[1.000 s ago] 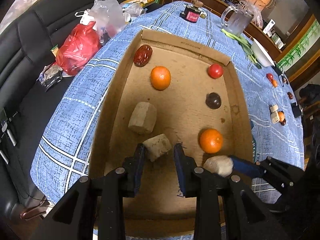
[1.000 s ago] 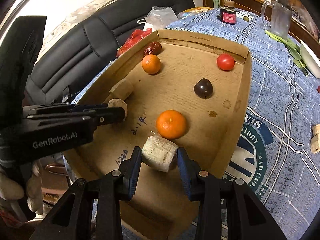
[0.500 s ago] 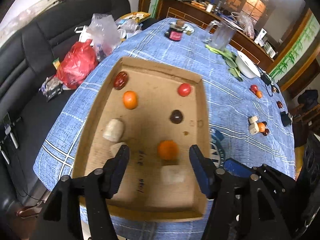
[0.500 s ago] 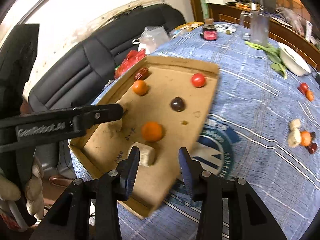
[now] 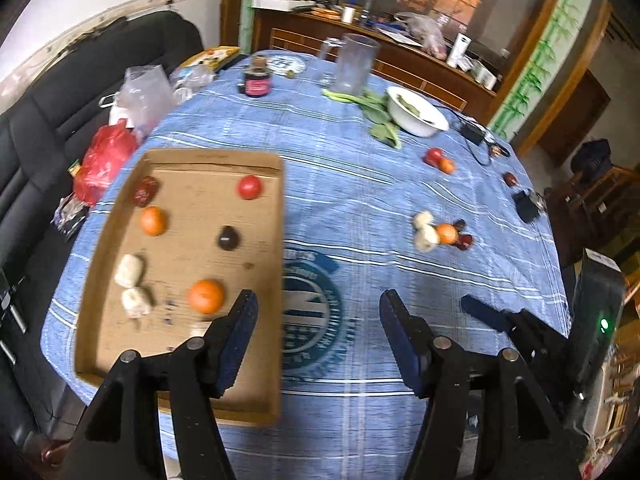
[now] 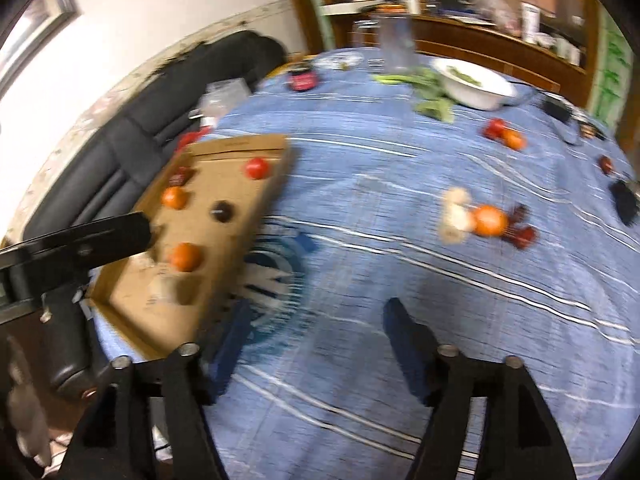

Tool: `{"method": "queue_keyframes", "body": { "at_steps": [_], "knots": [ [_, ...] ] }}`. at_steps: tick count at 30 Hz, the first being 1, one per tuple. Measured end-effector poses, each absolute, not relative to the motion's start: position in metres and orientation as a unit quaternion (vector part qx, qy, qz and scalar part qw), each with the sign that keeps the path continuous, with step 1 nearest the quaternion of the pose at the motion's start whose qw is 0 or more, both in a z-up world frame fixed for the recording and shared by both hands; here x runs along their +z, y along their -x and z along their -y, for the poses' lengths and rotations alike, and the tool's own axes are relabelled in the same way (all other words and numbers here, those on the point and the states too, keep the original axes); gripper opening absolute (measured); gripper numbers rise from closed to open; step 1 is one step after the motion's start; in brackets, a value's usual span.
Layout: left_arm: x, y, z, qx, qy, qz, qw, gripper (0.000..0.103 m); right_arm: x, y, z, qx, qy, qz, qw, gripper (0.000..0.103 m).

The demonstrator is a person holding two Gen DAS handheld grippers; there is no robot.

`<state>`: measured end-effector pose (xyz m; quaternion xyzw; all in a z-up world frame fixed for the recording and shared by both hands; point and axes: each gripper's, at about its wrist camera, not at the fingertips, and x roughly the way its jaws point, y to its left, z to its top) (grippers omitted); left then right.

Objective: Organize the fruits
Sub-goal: 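Move both open tools back over the fruit cluster, then grasp a pale cake piece with the left tool while the right tool grasps a jujube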

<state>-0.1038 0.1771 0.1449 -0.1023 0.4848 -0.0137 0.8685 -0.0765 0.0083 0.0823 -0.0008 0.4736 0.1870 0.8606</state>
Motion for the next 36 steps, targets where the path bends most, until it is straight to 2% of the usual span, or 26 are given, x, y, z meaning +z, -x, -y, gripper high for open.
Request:
{"method": "queue_keyframes", "body": {
  "at_steps": [1, 3, 9, 17, 22, 24, 26, 27, 29, 31, 33, 36],
  "knots": [
    [0.144, 0.102, -0.17, -0.018, 0.098, -0.486, 0.868, 0.062, 0.082, 0.076, -0.001, 0.166, 0.001, -0.473, 0.865, 0.088],
    [0.142, 0.101, -0.157, -0.026, 0.097, -0.489, 0.866, 0.062, 0.079, 0.071, 0.017, 0.13, 0.01, -0.477, 0.869, 0.093],
    [0.128, 0.098, -0.136, -0.042, 0.106, -0.501, 0.858, 0.062, 0.072, 0.064, 0.072, 0.115, -0.025, -0.462, 0.879, 0.093],
    [0.101, 0.089, -0.12, -0.055, 0.11, -0.517, 0.847, 0.062, 0.065, 0.03, 0.129, 0.027, -0.022, -0.486, 0.873, 0.091],
    [0.087, 0.081, -0.116, -0.056, 0.098, -0.525, 0.844, 0.062, 0.089, 0.026, 0.145, 0.027, -0.044, -0.416, 0.908, 0.091],
    [0.082, 0.076, -0.116, -0.057, 0.098, -0.529, 0.841, 0.062, 0.078, 0.006, 0.142, 0.074, -0.062, -0.452, 0.887, 0.091],
    [0.077, 0.071, -0.116, -0.058, 0.099, -0.532, 0.839, 0.062, 0.057, -0.019, 0.14, 0.087, -0.074, -0.51, 0.853, 0.083],
    [0.076, 0.069, -0.115, -0.059, 0.099, -0.532, 0.839, 0.062, 0.053, -0.025, 0.141, 0.094, -0.085, -0.514, 0.849, 0.067],
    [0.072, 0.064, -0.114, -0.061, 0.098, -0.534, 0.837, 0.062, 0.046, -0.035, 0.141, 0.112, -0.099, -0.517, 0.843, 0.06],
    [0.068, 0.06, -0.114, -0.065, 0.099, -0.537, 0.835, 0.062, 0.04, -0.041, 0.141, 0.113, -0.107, -0.519, 0.84, 0.047],
    [0.066, 0.057, -0.114, -0.068, 0.099, -0.538, 0.835, 0.062, 0.036, -0.045, 0.142, 0.107, -0.103, -0.52, 0.841, 0.047],
    [0.065, 0.053, -0.112, -0.078, 0.101, -0.536, 0.834, 0.06, 0.03, -0.05, 0.143, 0.103, -0.111, -0.521, 0.84, 0.034]
  ]
}}
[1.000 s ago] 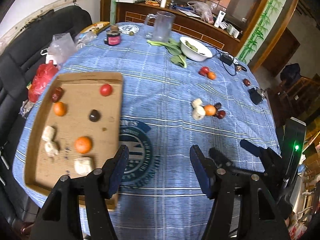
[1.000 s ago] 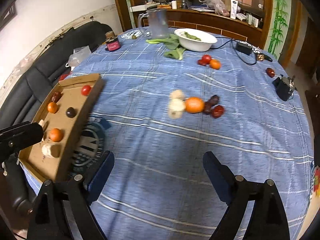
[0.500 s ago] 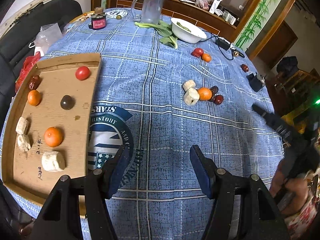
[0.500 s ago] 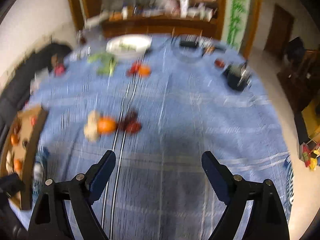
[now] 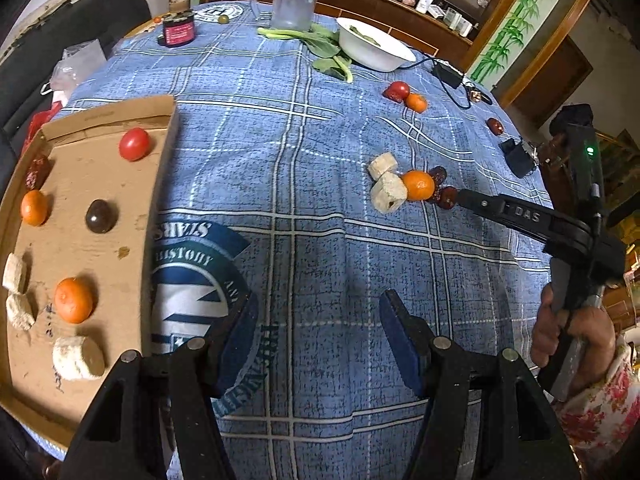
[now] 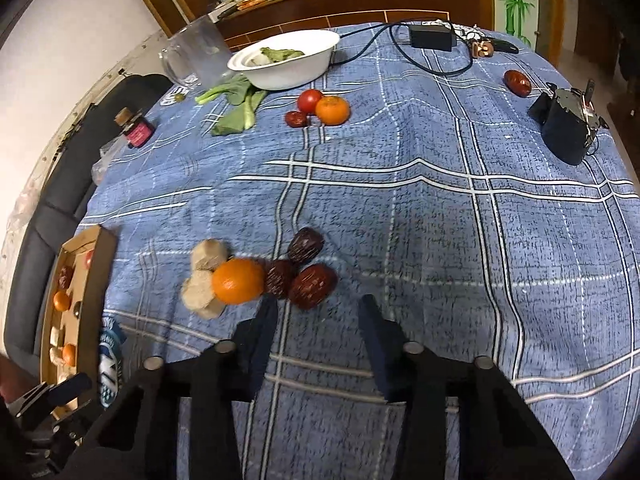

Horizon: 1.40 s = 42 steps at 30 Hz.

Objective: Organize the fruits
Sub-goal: 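Grasp a pale cake piece with the left tool while the right tool grasps a jujube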

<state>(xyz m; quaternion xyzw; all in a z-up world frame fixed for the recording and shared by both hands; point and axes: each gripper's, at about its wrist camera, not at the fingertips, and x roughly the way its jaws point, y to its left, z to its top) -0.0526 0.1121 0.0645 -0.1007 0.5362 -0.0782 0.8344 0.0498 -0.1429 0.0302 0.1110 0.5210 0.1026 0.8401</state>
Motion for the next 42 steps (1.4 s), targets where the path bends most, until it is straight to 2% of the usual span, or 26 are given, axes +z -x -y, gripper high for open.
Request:
{"method": "queue_keyframes", "body": {
  "at_steps": [1, 3, 12, 14, 20, 27, 29, 31, 33, 42],
  "knots": [
    [0.064, 0.051, -0.111, -0.081, 0.1, -0.536, 0.834, 0.055, 0.028, -0.053, 0.144, 0.102, -0.117, -0.523, 0.838, 0.034],
    [0.062, 0.045, -0.107, -0.09, 0.101, -0.538, 0.832, 0.052, 0.024, -0.057, 0.14, 0.101, -0.117, -0.525, 0.837, 0.034],
    [0.054, 0.012, -0.082, -0.118, 0.085, -0.538, 0.83, 0.052, 0.013, -0.078, 0.132, 0.108, -0.131, -0.532, 0.83, 0.034],
    [0.052, 0.002, -0.075, -0.125, 0.081, -0.536, 0.831, 0.051, 0.012, -0.077, 0.137, 0.121, -0.141, -0.535, 0.824, 0.028],
    [0.039, -0.033, -0.057, -0.147, 0.067, -0.537, 0.828, 0.051, 0.012, -0.066, 0.159, 0.128, -0.193, -0.535, 0.812, 0.028],
    [0.019, -0.056, -0.03, -0.165, 0.024, -0.536, 0.827, 0.051, 0.02, -0.048, 0.171, 0.125, -0.197, -0.53, 0.815, 0.028],
    [0.019, -0.057, -0.026, -0.165, 0.013, -0.535, 0.829, 0.046, 0.02, -0.043, 0.172, 0.124, -0.197, -0.531, 0.815, 0.028],
    [0.018, -0.057, -0.026, -0.167, 0.018, -0.537, 0.827, 0.029, 0.021, -0.039, 0.171, 0.124, -0.194, -0.53, 0.816, 0.025],
    [0.018, -0.056, -0.029, -0.167, 0.023, -0.539, 0.826, 0.029, 0.023, -0.037, 0.169, 0.127, -0.191, -0.529, 0.817, 0.02],
    [0.037, -0.027, -0.057, -0.16, 0.059, -0.53, 0.83, 0.029, 0.031, -0.028, 0.145, 0.123, -0.137, -0.522, 0.833, 0.018]
  ]
}}
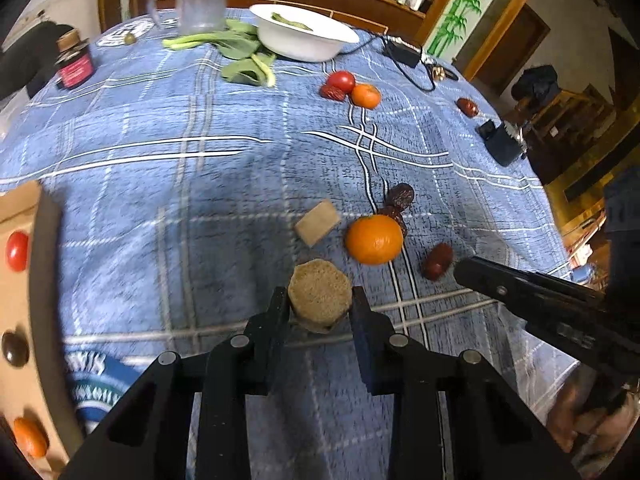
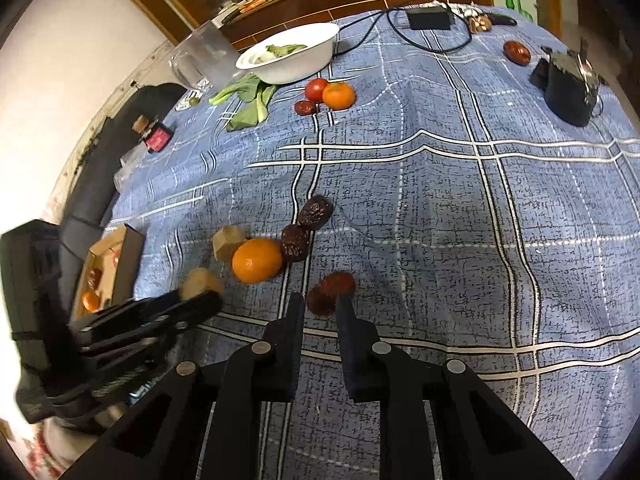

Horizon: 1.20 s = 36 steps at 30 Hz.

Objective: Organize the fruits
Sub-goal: 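Grasp a pale cake piece with the left tool while the right tool grasps a jujube, then carry the cake piece and jujube into the tray and release both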

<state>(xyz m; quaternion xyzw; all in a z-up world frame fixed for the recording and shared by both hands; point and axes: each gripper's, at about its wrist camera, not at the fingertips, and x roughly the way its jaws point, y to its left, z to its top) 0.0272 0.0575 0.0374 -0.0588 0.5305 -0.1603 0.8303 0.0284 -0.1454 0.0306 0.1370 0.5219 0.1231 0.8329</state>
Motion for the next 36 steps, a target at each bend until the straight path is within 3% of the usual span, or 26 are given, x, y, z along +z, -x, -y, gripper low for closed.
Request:
{"method": "queue_keyframes", "body": {
  "at_steps": [2, 4, 6, 23, 24, 26, 30, 36],
  "knots": [
    [0.044, -0.019, -0.066, -0.159, 0.068, -0.526, 0.833, 0.029, 0.025, -0.028, 0.144, 0.115, -0.124, -0.529, 0.832, 0.021],
    [0.05, -0.01, -0.075, -0.156, 0.078, -0.522, 0.835, 0.029, 0.019, -0.029, 0.144, 0.106, -0.12, -0.534, 0.83, 0.037],
    [0.054, -0.005, -0.082, -0.153, 0.086, -0.52, 0.836, 0.029, 0.017, -0.031, 0.144, 0.1, -0.118, -0.531, 0.833, 0.039],
    [0.067, 0.028, -0.143, -0.107, 0.141, -0.509, 0.842, 0.029, 0.014, -0.067, 0.116, 0.09, -0.069, -0.515, 0.85, 0.039],
    [0.066, 0.029, -0.145, -0.105, 0.143, -0.509, 0.842, 0.029, 0.014, -0.066, 0.113, 0.095, -0.064, -0.514, 0.85, 0.039],
    [0.065, 0.03, -0.15, -0.101, 0.145, -0.51, 0.842, 0.029, 0.014, -0.064, 0.105, 0.105, -0.047, -0.516, 0.849, 0.027],
    [0.062, 0.034, -0.159, -0.094, 0.152, -0.511, 0.841, 0.029, 0.014, -0.054, 0.093, 0.113, -0.007, -0.511, 0.852, 0.027],
    [0.065, 0.039, -0.189, -0.07, 0.169, -0.503, 0.845, 0.029, 0.025, -0.045, 0.099, 0.115, -0.043, -0.512, 0.85, 0.026]
  ]
}}
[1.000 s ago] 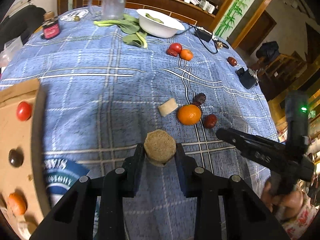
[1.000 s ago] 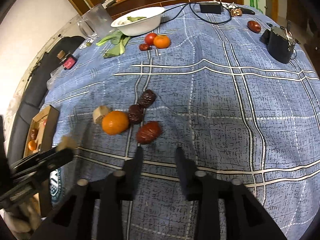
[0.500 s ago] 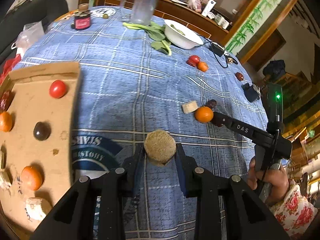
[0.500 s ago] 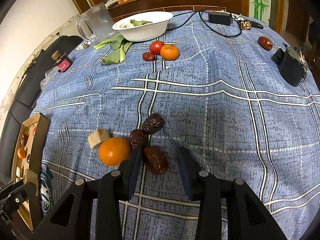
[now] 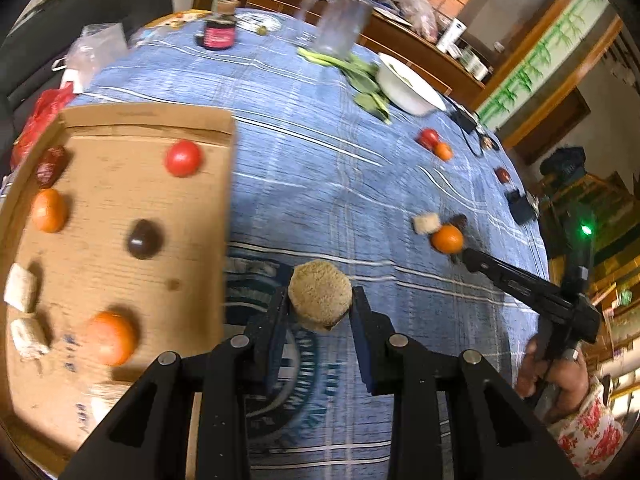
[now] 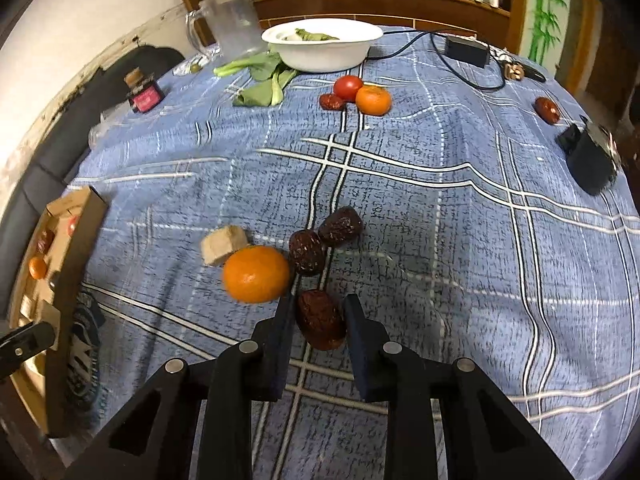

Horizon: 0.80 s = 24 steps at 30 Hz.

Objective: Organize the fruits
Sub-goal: 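Carry the cake piece and jujube into the tray and release both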

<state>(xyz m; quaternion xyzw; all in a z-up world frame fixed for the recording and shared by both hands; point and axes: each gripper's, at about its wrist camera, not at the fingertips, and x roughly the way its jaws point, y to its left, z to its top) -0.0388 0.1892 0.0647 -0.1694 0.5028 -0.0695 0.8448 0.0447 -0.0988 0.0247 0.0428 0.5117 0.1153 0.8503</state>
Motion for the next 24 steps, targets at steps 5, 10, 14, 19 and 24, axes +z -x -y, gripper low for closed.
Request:
{"method": "queue_keyframes", "body": {
  "at_steps": [5, 10, 14, 19, 24],
  "knots": [
    [0.07, 0.042, -0.239, -0.019, 0.18, -0.494, 0.85, 0.03, 0.052, -0.037, 0.063, 0.164, -0.055, -0.495, 0.852, 0.027],
    [0.072, 0.044, -0.296, 0.028, 0.187, -0.494, 0.849, 0.03, 0.074, -0.035, -0.009, 0.238, -0.055, -0.49, 0.837, 0.027],
    [0.073, 0.032, -0.325, 0.034, 0.173, -0.502, 0.847, 0.03, 0.079, -0.035, -0.07, 0.284, -0.05, -0.492, 0.821, 0.028],
    [0.067, -0.001, -0.333, 0.014, 0.139, -0.513, 0.847, 0.03, 0.069, -0.027, -0.147, 0.321, -0.013, -0.498, 0.805, 0.028],
    [0.049, -0.024, -0.339, -0.004, 0.129, -0.537, 0.834, 0.03, 0.047, -0.019, -0.184, 0.321, 0.01, -0.518, 0.793, 0.028]
  ]
}}
